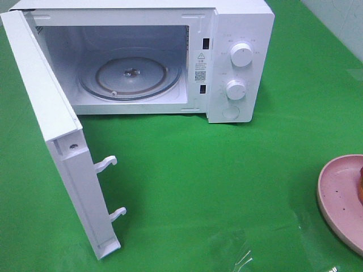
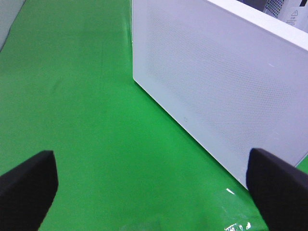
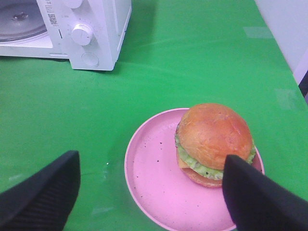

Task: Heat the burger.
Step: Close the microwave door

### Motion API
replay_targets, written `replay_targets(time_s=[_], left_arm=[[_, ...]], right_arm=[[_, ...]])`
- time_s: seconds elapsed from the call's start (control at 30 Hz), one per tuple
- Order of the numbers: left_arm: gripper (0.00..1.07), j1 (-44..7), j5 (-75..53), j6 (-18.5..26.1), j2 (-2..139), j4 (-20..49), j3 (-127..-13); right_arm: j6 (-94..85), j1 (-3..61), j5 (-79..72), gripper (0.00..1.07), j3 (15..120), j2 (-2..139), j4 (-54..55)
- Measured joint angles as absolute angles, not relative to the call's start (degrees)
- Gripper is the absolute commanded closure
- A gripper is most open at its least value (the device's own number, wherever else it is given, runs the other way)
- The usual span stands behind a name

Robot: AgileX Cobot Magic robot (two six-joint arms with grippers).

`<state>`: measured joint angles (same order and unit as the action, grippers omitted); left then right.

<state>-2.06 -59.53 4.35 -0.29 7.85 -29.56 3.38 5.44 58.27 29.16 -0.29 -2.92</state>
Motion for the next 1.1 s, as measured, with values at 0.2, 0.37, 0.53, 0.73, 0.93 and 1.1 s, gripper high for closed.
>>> replay_targets(time_s=[0.2, 0.37, 0.53, 0.73, 0.93, 1.1], left_arm=[[0.06, -2.1, -59.5, 4.4, -0.3, 7.8, -29.6], [0.06, -2.1, -59.5, 4.4, -0.3, 7.1, -29.6], [0.06, -2.1, -59.5, 4.4, -0.3, 5.3, -29.6], [0.17, -2.1, -58.8, 4.4, -0.3, 5.3, -30.7], [0.48, -2.1, -55.5, 4.4, 2.3, 4.2, -31.6], [0.93, -2.1, -51.7, 4.4, 6.8, 3.8, -31.6]], right_arm=[[3.4, 5.4, 58.3, 0.31, 29.2, -0.3, -2.9], [3.4, 5.4, 58.3, 0.31, 29.2, -0.3, -3.0], [3.4, 5.4, 58.3, 0.31, 29.2, -0.3, -3.0], [3.4, 5.4, 58.3, 0.31, 29.2, -0.3, -3.0], [3.4, 5.4, 58.3, 0.31, 29.2, -0.3, -3.0], [3.4, 5.4, 58.3, 0.31, 29.2, -0.3, -3.0]])
